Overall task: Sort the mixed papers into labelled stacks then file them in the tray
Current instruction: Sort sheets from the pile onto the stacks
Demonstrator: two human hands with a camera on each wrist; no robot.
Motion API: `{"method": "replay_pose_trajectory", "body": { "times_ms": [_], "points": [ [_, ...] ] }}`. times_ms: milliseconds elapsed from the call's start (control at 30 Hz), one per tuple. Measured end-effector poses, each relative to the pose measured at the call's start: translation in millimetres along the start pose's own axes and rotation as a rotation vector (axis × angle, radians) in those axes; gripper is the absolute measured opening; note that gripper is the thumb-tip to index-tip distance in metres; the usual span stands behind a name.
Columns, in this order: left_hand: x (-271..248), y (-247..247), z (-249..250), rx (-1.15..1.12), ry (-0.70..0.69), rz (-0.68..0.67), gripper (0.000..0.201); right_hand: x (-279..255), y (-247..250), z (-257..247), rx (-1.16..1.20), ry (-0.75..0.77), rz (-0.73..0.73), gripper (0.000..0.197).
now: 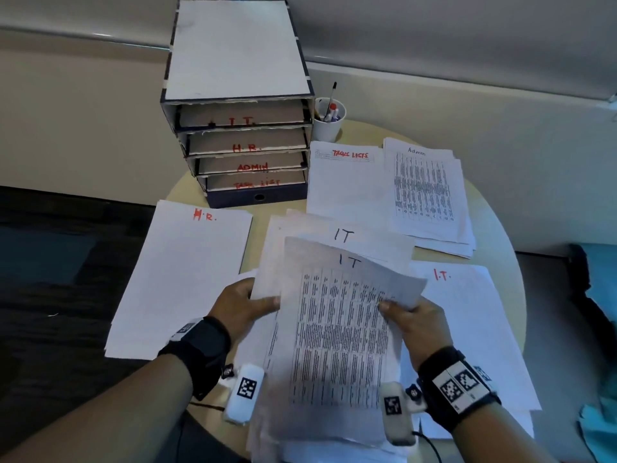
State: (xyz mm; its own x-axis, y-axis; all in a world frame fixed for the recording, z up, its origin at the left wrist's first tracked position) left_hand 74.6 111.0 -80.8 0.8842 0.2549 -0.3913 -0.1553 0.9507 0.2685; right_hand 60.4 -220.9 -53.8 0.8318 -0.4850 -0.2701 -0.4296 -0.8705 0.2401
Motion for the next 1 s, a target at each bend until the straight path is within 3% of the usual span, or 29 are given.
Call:
{"method": "replay_pose_trajectory", "body": {
  "times_ms": [67,133,233,300,400,500,600,633,700,733,800,900,1000],
  "points": [
    [7,7,-8,0.034,0.013,0.045,0.045,-2,10,-6,0.035,0.015,0.034,0.014],
    [10,15,-10,0.048,0.03,0.1,0.031,-2,28,-15,0.046,0.059,0.027,0.019],
    [9,21,-12,-0.048,0.101,0.146,0.022,-8,47,-30,-0.008,0.121,-0.138,0.018],
    [7,20,-7,-0.09,0.106,0.158,0.026,-10,57,-32,0.007,0.118,-0.248,0.038],
    [7,15,-3,-0.104,0.089,0.142,0.033,-12,58,-36,0.044,0.133,-0.291,0.046],
    [0,-3,-3,-0.001,0.015,-0.054,0.036,-8,41,-17,0.193,0.02,-0.278,0.049],
    [-23,-34,-9,0.032,0.009,-0.339,0.022,-5,25,21,0.097,-0.084,-0.257,0.076],
    [-31,-42,-11,0.046,0.017,-0.403,0.016,-4,28,33,0.027,-0.098,-0.225,0.075],
    [-39,-51,-19,0.113,0.055,-0.46,0.013,1,40,49,-0.111,-0.077,-0.15,0.036],
    [-40,-53,-22,0.149,0.07,-0.454,0.019,1,43,53,-0.129,-0.064,-0.129,0.016],
    [-32,-53,-23,0.286,0.016,-0.366,0.029,3,54,57,-0.075,-0.079,-0.086,0.003],
    [-13,-58,-15,0.526,-0.131,-0.173,0.027,4,74,70,0.057,-0.217,-0.063,0.026],
    [-5,-84,-3,0.662,-0.211,-0.127,0.032,2,84,77,0.156,-0.252,-0.136,0.049]
  ]
}}
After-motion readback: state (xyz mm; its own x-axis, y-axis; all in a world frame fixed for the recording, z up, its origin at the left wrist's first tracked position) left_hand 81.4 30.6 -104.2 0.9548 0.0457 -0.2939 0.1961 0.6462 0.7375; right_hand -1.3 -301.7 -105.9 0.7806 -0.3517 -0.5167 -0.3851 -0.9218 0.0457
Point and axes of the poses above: each hand's wrist, its own x-axis towards the middle knuckle, its own y-axis out of the back of the hand, z = x × y, the point moved 9 cm from there along x, towards the middle knuckle, and after that the axes turned 15 degrees about z, right-handed, at the moved point
